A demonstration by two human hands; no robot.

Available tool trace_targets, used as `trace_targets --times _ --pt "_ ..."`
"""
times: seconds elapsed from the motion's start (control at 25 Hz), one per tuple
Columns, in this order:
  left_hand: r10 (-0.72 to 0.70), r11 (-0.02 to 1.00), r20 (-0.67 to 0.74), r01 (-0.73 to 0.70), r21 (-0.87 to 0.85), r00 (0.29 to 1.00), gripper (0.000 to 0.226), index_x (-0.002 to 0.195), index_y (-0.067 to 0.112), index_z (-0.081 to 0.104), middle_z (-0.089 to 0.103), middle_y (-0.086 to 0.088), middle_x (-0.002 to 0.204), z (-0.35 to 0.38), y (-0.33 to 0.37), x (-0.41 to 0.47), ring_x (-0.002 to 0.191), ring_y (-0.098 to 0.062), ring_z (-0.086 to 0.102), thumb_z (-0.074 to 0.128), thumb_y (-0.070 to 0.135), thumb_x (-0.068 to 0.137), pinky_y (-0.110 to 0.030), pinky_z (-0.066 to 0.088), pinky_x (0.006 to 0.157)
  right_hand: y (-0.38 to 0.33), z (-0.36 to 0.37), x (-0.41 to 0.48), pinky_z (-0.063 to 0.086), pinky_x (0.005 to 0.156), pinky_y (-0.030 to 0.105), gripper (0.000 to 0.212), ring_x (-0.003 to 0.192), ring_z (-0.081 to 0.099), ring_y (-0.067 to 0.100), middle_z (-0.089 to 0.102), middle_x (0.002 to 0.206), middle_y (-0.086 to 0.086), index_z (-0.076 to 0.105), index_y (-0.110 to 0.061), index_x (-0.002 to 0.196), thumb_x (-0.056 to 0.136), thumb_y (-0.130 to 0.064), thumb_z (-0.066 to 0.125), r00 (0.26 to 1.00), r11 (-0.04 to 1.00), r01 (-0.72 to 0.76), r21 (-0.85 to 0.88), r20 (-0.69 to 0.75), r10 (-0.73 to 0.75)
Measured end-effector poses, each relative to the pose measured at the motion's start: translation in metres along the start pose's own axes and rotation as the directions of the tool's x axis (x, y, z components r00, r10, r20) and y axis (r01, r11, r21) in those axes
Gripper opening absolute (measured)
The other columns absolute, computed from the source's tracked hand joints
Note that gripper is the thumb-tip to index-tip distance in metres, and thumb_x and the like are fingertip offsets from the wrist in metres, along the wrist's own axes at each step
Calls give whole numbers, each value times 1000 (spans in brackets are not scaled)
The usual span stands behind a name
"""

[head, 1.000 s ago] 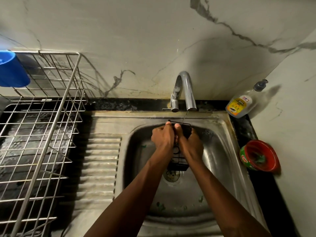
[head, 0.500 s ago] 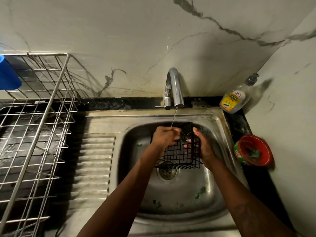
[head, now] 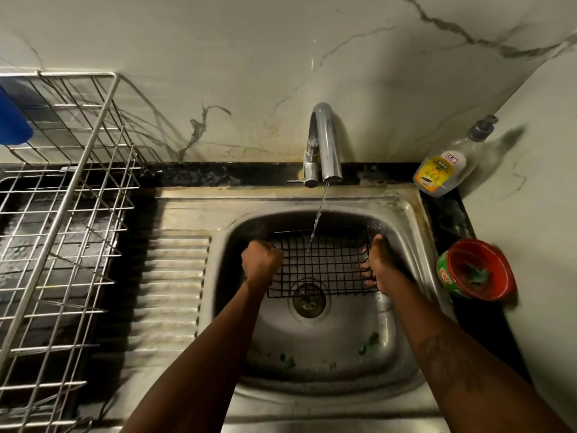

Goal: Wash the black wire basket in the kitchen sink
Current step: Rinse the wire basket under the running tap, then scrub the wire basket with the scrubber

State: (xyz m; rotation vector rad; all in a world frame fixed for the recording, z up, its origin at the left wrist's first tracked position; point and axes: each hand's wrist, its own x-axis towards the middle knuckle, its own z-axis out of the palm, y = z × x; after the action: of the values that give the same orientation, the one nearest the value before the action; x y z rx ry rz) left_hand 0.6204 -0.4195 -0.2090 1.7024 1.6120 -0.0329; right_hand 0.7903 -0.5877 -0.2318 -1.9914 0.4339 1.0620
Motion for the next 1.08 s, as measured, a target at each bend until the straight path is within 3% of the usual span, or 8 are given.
trace_targets --times 0.12,0.28,0.4,0.52,0.64,0.8,0.96,1.08 --pt "17 1000 55 -17 -12 998 11 80 18 72 65 1 76 7 -4 1 71 -12 59 64 16 88 -22 46 63 1 4 3 26 119 55 80 145 34 39 31 161 17 33 -17 156 99 -70 14 979 962 125 -241 -125 -159" --pt "7 1000 42 -6 -23 999 10 81 14 70 62 1 75 10 0 -5 62 -6 51 65 15 90 -17 33 48 4 7 7 32 116 53 72 142 37 40 35 158 20 33 -11 156 104 -60 20 978 924 129 -361 -107 -178" --pt "19 999 -2 -19 -37 1000 15 76 14 68 60 0 70 4 8 -12 61 -7 52 64 15 90 -22 44 57 3 6 7 32 115 50 65 143 38 39 34 159 18 27 -14 159 106 -53 30 967 907 180 -380 -103 -235" --pt "86 979 -32 -91 -181 996 6 94 17 73 68 0 87 -3 30 -18 69 -6 58 67 16 92 -26 57 74 1 6 3 37 113 46 67 138 45 39 43 153 21 37 -8 153 103 -52 40 946 873 210 -440 -135 -296" --pt "193 928 -119 -220 -301 974 18 107 17 73 72 1 100 -11 69 -24 78 -6 62 68 29 95 -15 52 70 -5 8 -13 42 104 38 60 132 51 37 52 145 20 42 -6 149 101 -38 56 899 836 321 -444 -136 -417" --pt "148 901 -180 -208 -380 972 36 88 15 72 73 -4 86 -19 118 -22 84 -20 68 67 51 90 -37 58 85 -4 19 -22 49 100 41 56 123 58 37 61 134 19 51 -8 141 91 -31 63 849 810 465 -357 -79 -523" --pt "54 887 -201 -139 -441 978 25 68 22 64 68 1 74 -22 132 -29 82 -21 69 73 33 89 -40 57 91 -6 24 -32 39 109 39 61 136 48 33 51 147 19 43 -4 149 96 -27 61 848 781 498 -376 24 -529" --pt "288 889 -227 -348 -299 930 4 86 21 72 62 9 78 -25 135 -43 79 -15 66 72 18 89 -38 59 86 -7 24 -32 40 97 28 59 133 51 29 53 145 18 43 -4 149 97 -26 60 847 775 501 -384 35 -530"
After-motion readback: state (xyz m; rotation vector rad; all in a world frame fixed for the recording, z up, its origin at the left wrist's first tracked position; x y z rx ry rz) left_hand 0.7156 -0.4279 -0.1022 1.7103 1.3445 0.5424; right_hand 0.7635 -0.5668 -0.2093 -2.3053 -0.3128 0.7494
